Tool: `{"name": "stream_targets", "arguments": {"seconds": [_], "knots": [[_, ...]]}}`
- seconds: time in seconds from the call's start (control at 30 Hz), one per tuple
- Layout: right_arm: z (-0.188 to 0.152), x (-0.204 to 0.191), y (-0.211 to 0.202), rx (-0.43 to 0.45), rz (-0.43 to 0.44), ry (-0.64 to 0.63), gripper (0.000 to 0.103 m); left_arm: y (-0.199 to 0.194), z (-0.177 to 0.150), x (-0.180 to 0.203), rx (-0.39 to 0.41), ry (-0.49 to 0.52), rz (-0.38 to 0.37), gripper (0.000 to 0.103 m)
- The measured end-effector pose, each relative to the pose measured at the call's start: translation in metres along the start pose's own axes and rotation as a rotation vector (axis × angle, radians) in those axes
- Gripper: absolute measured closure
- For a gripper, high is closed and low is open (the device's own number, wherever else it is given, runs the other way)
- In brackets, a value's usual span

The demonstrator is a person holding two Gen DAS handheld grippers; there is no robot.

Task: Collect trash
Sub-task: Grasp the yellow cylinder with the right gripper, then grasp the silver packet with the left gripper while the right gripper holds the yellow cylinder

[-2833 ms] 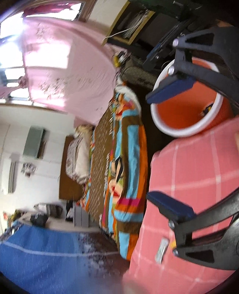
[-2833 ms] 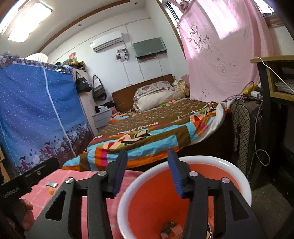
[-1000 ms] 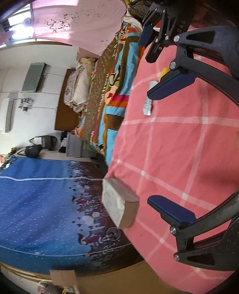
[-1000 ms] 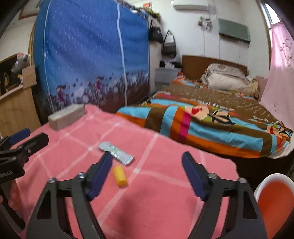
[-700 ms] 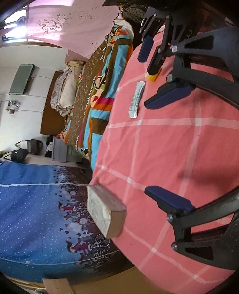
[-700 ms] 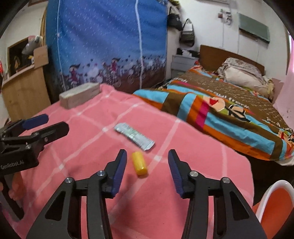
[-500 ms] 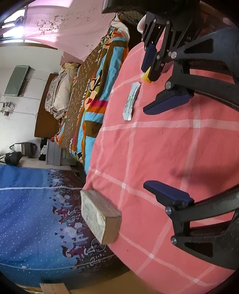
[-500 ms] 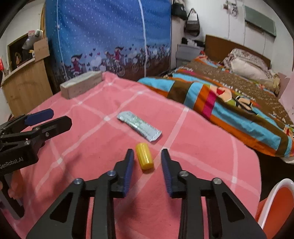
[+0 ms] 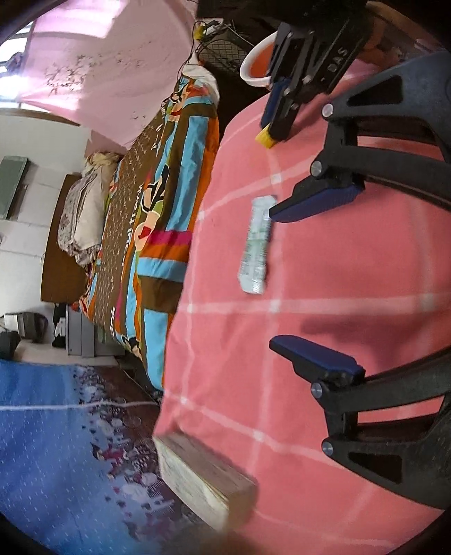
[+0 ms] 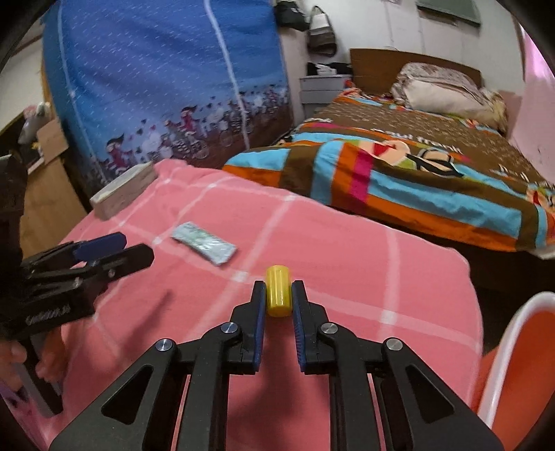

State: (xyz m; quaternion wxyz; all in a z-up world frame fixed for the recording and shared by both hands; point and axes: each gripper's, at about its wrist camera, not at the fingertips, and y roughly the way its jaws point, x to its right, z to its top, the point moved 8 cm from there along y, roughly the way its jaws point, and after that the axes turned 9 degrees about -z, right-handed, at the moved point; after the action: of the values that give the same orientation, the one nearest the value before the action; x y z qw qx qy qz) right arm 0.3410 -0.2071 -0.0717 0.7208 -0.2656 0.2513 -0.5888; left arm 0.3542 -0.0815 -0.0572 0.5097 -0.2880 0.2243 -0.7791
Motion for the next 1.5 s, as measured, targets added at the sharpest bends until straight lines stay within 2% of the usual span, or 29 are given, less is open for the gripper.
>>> {"name": "stream_targets", "arguments": {"seconds": [0.2,0.3,0.37,0.53,0.73,0.9,0.97,1.03,1.1,1.3,1.5], "knots": [[-0.002,0.011,0.000,-0.013,0.013,0.031,0.090,0.021,0.029,-0.005,0.003,0.011,-0.037,0.033],[-0.003,0.012,0.003,-0.025,0.032,0.045,0.090,0.034,0.039,-0.003,-0.028,0.031,-0.085,0.034],[-0.003,0.013,0.003,-0.026,0.040,0.053,0.090,0.040,0.038,-0.001,-0.051,0.046,-0.099,0.034],[-0.004,0.013,0.001,-0.028,0.049,0.059,0.090,0.051,0.019,0.011,-0.169,0.084,-0.221,0.035],[-0.007,0.018,0.002,-0.037,0.071,0.081,0.090,0.044,0.004,0.026,-0.241,0.208,-0.269,0.035],[-0.009,0.021,0.000,-0.038,0.074,0.092,0.090,0.032,-0.014,0.038,-0.286,0.336,-0.260,0.039],[-0.009,0.021,-0.001,-0.037,0.071,0.094,0.090,0.028,-0.016,0.039,-0.298,0.336,-0.267,0.046],[-0.010,0.022,-0.001,-0.037,0.067,0.095,0.090,0.025,-0.018,0.039,-0.311,0.319,-0.275,0.058],[-0.010,0.022,-0.001,-0.036,0.065,0.096,0.090,0.025,-0.016,0.039,-0.318,0.297,-0.267,0.062],[-0.010,0.023,0.000,-0.035,0.050,0.084,0.090,0.031,-0.016,0.042,-0.333,0.295,-0.226,0.070],[-0.010,0.021,-0.001,-0.033,0.048,0.083,0.090,0.028,-0.019,0.043,-0.331,0.256,-0.194,0.072]]}}
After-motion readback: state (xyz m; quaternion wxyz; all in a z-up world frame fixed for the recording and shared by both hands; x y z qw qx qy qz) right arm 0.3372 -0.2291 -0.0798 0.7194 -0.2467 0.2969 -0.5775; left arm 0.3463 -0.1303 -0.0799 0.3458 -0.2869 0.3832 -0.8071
